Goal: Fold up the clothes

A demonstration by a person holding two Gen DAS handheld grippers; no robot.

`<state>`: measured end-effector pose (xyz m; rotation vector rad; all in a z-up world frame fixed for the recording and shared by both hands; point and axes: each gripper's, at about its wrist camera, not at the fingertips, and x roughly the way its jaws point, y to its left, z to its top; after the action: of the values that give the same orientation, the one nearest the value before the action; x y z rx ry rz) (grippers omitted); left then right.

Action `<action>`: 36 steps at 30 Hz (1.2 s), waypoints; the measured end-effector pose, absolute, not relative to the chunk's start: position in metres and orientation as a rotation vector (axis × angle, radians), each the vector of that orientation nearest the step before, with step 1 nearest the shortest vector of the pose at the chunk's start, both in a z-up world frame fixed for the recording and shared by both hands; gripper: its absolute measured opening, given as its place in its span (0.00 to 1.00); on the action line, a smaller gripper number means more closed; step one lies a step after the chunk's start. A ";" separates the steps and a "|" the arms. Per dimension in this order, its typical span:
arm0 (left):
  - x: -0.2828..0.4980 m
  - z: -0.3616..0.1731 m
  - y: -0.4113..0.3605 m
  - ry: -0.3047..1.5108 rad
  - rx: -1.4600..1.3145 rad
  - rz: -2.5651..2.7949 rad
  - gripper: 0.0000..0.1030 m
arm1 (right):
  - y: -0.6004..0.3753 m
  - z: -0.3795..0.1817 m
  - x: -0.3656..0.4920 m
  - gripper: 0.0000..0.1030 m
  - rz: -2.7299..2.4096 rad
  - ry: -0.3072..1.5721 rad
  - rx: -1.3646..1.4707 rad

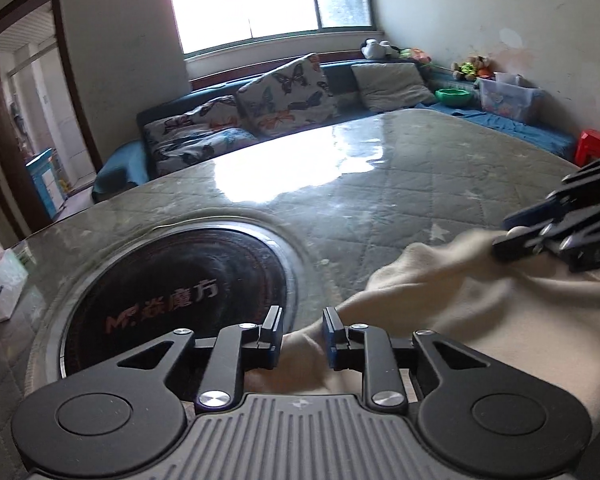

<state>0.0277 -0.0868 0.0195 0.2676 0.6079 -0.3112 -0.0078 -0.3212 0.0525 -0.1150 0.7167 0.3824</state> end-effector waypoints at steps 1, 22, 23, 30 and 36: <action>0.024 0.024 -0.088 0.600 0.257 -0.321 0.23 | -0.323 0.056 -0.007 0.29 0.372 0.704 -0.101; 0.041 0.017 -0.121 0.679 0.160 -0.413 0.24 | -0.325 0.058 -0.018 0.25 0.410 0.702 -0.099; 0.040 0.017 -0.121 0.677 0.160 -0.413 0.24 | -0.331 0.060 -0.026 0.25 0.398 0.700 -0.095; 0.038 0.017 -0.122 0.672 0.160 -0.403 0.24 | -0.372 0.051 -0.061 0.25 0.283 0.737 -0.056; 0.038 0.016 -0.123 0.674 0.161 -0.374 0.33 | -0.378 0.043 -0.052 0.25 0.291 0.733 0.005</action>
<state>0.0381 -0.1230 0.0157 0.1613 0.6736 -0.3743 -0.0522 -0.3780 0.0428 0.0052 0.7334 0.2905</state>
